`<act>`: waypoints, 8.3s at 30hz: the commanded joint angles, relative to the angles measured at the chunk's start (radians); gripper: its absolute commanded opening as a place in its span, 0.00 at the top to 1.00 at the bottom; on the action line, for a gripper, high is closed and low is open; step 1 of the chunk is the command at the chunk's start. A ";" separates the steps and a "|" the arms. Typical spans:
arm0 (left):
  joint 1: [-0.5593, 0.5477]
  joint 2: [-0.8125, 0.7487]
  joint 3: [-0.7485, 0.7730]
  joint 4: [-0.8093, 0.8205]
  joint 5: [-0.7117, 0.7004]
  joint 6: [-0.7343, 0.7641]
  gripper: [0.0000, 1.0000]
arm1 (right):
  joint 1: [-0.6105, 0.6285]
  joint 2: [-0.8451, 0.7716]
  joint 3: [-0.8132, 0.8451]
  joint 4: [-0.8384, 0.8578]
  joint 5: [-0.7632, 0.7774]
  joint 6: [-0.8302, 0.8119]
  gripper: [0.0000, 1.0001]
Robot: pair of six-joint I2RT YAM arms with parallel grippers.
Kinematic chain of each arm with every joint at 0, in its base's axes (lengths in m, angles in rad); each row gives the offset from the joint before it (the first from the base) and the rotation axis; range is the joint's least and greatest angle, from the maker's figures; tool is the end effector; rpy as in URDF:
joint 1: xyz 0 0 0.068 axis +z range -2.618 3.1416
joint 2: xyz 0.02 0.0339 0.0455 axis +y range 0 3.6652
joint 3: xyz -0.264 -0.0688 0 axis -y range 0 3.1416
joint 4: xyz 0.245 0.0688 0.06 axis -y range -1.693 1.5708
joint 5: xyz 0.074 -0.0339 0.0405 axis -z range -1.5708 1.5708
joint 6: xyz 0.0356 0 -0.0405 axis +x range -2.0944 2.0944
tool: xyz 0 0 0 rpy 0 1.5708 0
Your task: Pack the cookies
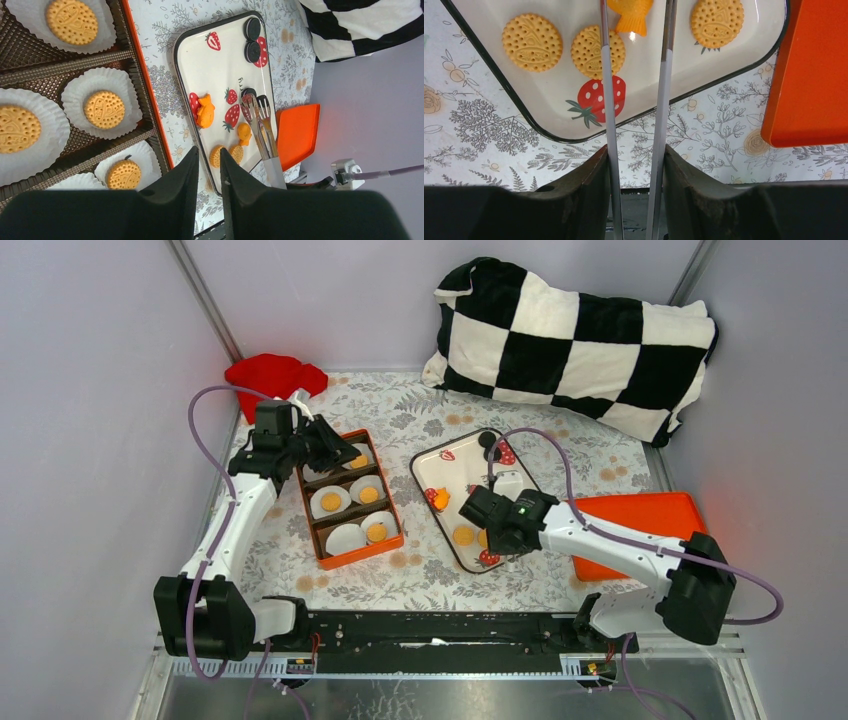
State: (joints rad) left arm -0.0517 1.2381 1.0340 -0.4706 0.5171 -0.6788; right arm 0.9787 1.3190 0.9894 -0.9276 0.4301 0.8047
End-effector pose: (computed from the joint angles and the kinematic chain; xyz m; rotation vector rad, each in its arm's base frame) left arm 0.2665 -0.0314 0.3066 -0.4318 2.2808 -0.9642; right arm 0.1453 0.1894 0.2455 -0.1372 2.6120 -0.0370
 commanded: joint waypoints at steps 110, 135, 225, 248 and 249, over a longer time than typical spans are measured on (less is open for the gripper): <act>0.306 -0.003 0.027 -0.031 0.036 0.015 0.77 | 0.362 0.756 0.486 0.327 -0.362 -0.371 0.70; 0.262 -0.069 0.074 -0.054 -0.089 0.036 0.81 | 0.078 0.329 0.414 -0.033 0.153 -0.223 1.00; -0.705 0.878 0.504 0.187 -0.460 -0.104 1.00 | -0.320 -0.309 -0.240 0.184 -0.445 -0.204 1.00; -0.190 0.731 0.584 -0.308 -0.928 -0.059 1.00 | -0.318 -0.099 -0.069 0.289 -0.228 -0.229 1.00; -0.189 0.750 0.591 -0.322 -0.933 -0.060 1.00 | -0.317 -0.097 -0.065 0.280 -0.211 -0.224 1.00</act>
State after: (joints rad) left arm -0.2405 1.9144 1.5616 -0.6788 -0.3412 -0.7471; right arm 0.6537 1.2125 0.8879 -0.6411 0.1310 0.5587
